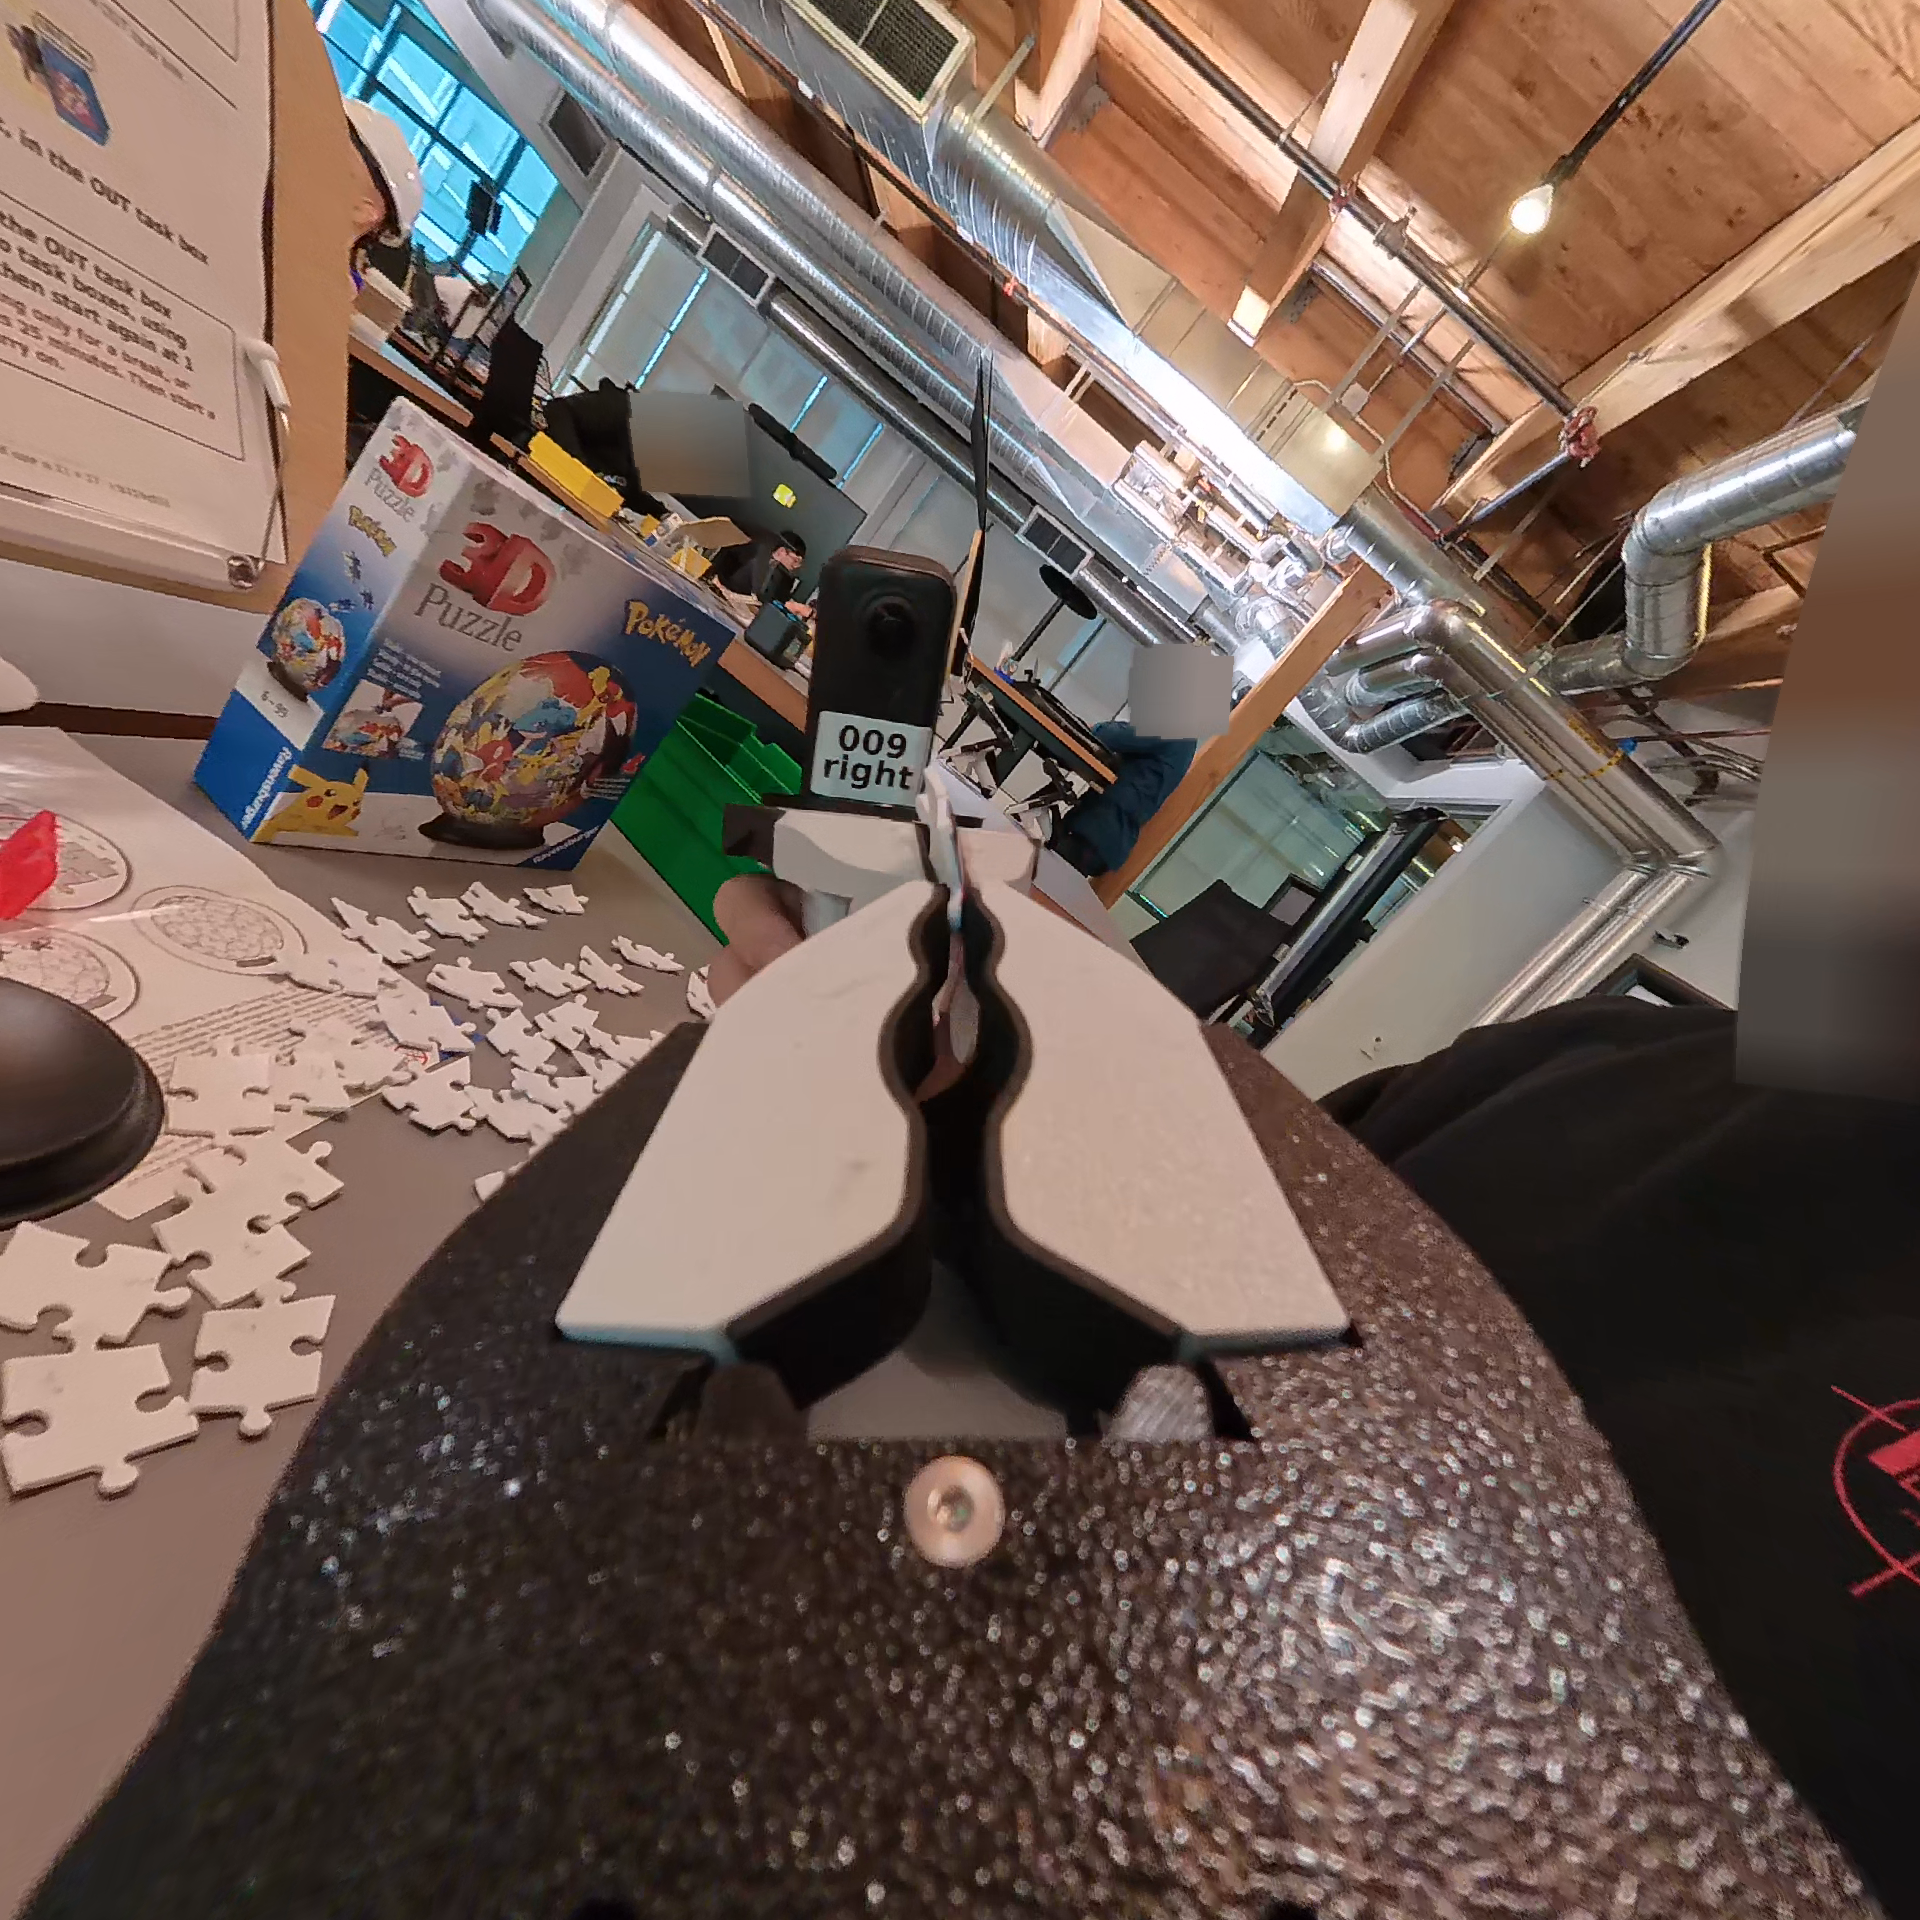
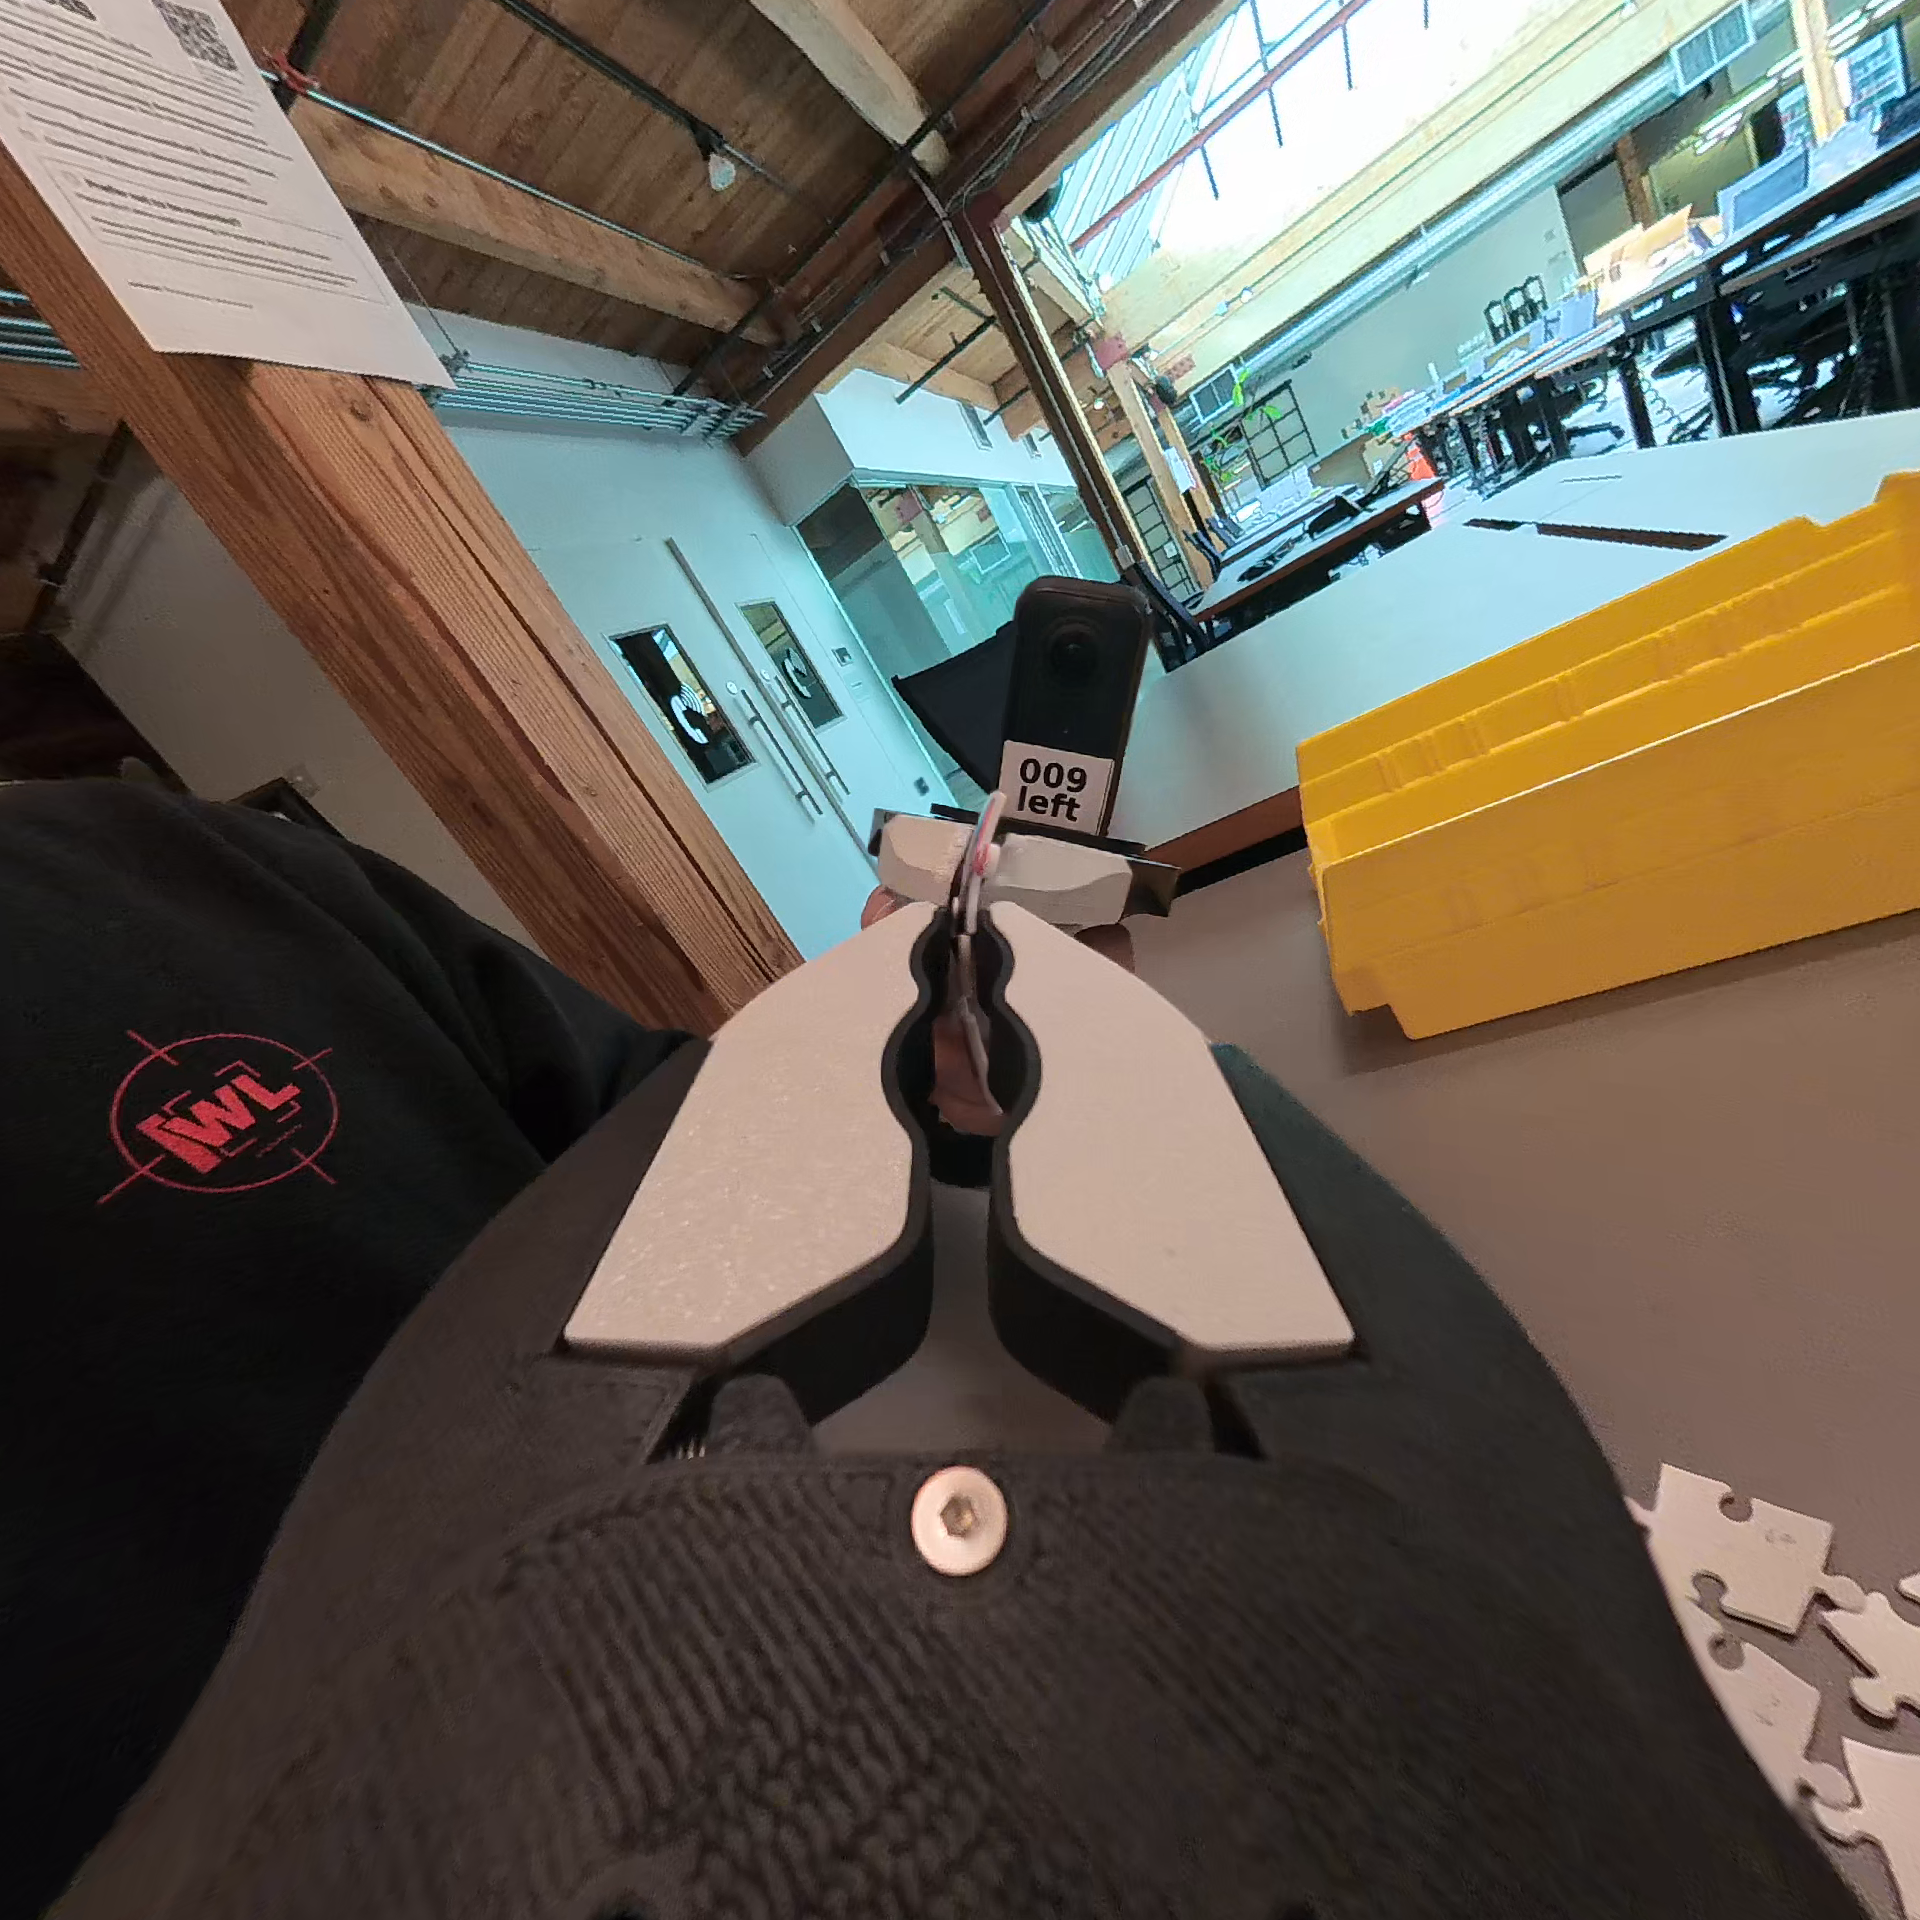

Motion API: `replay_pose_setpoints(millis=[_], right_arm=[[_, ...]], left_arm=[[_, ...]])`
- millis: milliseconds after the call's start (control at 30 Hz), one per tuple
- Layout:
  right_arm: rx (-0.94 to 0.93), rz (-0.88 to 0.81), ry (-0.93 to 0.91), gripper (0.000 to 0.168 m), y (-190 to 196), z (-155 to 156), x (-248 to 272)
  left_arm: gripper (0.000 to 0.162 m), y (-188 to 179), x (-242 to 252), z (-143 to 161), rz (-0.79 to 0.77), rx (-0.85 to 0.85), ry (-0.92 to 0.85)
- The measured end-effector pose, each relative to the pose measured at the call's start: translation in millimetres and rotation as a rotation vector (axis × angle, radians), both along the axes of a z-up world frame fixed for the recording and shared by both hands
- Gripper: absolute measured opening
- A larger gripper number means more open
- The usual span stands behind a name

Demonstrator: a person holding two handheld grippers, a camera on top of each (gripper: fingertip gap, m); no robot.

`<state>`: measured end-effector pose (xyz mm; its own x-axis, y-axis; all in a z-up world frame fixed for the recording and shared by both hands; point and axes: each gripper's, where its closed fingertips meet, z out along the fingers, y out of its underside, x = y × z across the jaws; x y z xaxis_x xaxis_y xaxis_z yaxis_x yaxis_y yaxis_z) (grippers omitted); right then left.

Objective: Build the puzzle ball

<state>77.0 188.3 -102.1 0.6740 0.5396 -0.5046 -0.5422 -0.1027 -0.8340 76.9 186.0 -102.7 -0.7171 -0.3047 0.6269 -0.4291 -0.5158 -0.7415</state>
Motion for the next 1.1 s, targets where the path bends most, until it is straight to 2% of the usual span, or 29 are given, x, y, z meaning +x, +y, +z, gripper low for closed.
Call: replay_pose_setpoints(millis=[400,567,667,767,1100], right_arm=[[-0.010,0.025,0.025,0.003,1.5,3.1,-1.2],[0.008,0.031,0.079,0.003,1.6,6.2,0.8],[0.012,0.038,0.079,0.003,1.6,5.9,-0.1],[0.020,0.035,0.071,0.003,1.9,7.2,-1.4],[0.013,-0.003,0.037,0.003,0.9,4.5,2.1]], left_arm=[[0.003,1.7,0.7,2.3,0.022,0.019,-0.030],[0.016,-0.2,-3.2,4.5,0.025,0.066,-0.074],[0.015,-4.4,-3.5,-0.6,0.031,0.138,-0.081],[0.002,-4.6,-1.9,-2.0,0.047,0.164,-0.087],[0.001,-6.4,0.1,-3.7,0.054,0.196,-0.071]])
